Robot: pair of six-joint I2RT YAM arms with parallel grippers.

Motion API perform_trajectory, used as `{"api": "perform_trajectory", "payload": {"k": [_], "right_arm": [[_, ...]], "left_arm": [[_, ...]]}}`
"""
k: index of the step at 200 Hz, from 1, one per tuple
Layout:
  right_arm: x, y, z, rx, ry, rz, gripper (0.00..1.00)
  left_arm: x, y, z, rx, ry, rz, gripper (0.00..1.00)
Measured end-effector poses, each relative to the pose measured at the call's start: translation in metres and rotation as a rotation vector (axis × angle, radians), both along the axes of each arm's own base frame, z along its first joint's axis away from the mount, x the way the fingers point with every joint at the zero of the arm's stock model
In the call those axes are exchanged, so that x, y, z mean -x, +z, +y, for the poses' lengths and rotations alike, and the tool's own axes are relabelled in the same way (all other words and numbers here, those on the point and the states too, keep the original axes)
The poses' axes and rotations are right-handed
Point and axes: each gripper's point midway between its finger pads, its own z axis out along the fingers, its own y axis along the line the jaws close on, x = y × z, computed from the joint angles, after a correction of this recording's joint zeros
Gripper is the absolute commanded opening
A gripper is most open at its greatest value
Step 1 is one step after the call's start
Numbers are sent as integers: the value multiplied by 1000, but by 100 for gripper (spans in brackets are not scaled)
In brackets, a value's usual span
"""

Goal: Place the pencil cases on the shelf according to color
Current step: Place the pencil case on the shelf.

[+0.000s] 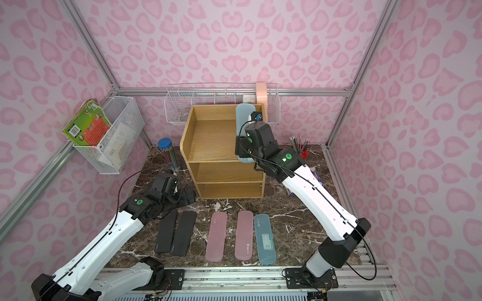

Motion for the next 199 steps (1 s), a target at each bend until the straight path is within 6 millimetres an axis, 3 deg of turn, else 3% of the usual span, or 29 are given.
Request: {"api": "perform_trajectory", "payload": {"k": [25,48,84,111,144,175,187,199], "right_arm": [[-27,-6,4,31,-21,9,58],[-46,-13,10,56,-43,11,70],[-51,-24,12,78,-62,31,86],[-41,-21,15,80,-45,38,89],[-21,18,22,38,-6,-38,90],[16,45,33,27,56,-94,91],[32,45,30,39,63,-96,92],[48,32,22,68,66,-79,92]], "left_arm": [[-2,0,-1,-1,-3,-3,99],[-3,-1,-2,-4,-7,0,99],[-3,-1,-2,-12,-18,-2,99],[-2,-4,-1,-16,-21,3,99],[0,-6,-2,-13,-26,11,99],[0,-6,-2,-12,-28,13,99],[1,-8,-2,-14,-27,18,99],[3,-10,-1,-18,-27,26,99]]}}
